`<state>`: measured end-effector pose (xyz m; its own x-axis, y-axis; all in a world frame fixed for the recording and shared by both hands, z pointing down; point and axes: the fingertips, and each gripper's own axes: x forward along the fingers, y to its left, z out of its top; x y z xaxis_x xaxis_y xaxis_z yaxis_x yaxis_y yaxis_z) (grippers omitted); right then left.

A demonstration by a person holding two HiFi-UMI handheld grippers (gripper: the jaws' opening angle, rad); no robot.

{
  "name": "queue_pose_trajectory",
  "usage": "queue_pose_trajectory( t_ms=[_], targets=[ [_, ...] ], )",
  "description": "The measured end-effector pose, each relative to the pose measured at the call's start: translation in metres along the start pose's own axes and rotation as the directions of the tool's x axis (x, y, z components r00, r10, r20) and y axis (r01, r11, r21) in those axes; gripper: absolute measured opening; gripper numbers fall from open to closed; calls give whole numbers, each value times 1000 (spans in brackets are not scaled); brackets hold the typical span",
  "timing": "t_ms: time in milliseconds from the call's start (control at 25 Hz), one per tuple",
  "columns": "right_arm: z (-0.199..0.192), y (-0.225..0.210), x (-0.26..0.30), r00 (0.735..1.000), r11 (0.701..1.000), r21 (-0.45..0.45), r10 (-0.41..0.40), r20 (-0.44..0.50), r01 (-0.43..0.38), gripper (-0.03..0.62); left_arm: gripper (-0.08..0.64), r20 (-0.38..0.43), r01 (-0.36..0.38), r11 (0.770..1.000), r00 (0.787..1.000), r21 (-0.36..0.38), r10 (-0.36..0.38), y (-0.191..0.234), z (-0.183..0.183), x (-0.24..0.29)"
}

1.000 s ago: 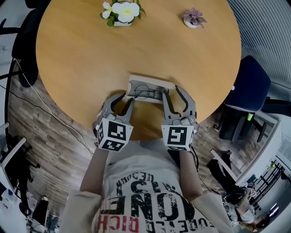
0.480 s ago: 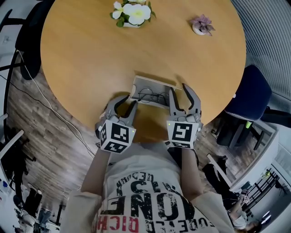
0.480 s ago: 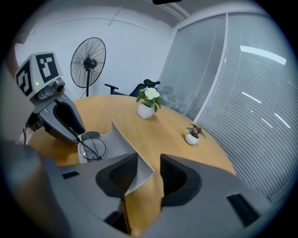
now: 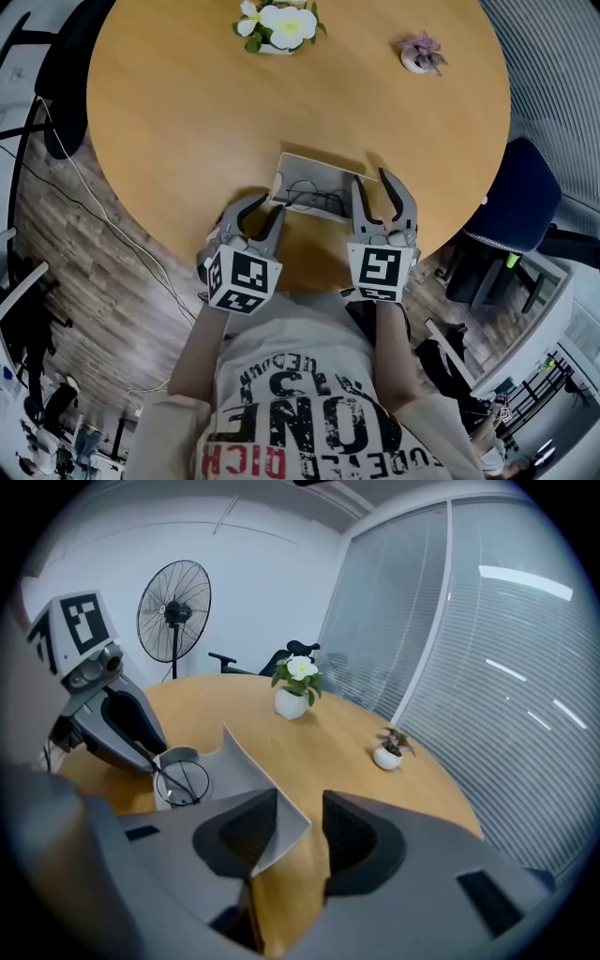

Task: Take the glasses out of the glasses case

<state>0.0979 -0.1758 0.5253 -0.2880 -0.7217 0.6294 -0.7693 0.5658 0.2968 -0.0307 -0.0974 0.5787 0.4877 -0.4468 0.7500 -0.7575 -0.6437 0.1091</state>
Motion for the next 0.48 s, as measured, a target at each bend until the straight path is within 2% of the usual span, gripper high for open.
queue_pose_trajectory(
  t_ms=[480],
  targets=[
    [22,3,-34,995,999,43,-6,98,2,152,124,-1,-13,1000,1000,23,13,1,0,0]
  ],
)
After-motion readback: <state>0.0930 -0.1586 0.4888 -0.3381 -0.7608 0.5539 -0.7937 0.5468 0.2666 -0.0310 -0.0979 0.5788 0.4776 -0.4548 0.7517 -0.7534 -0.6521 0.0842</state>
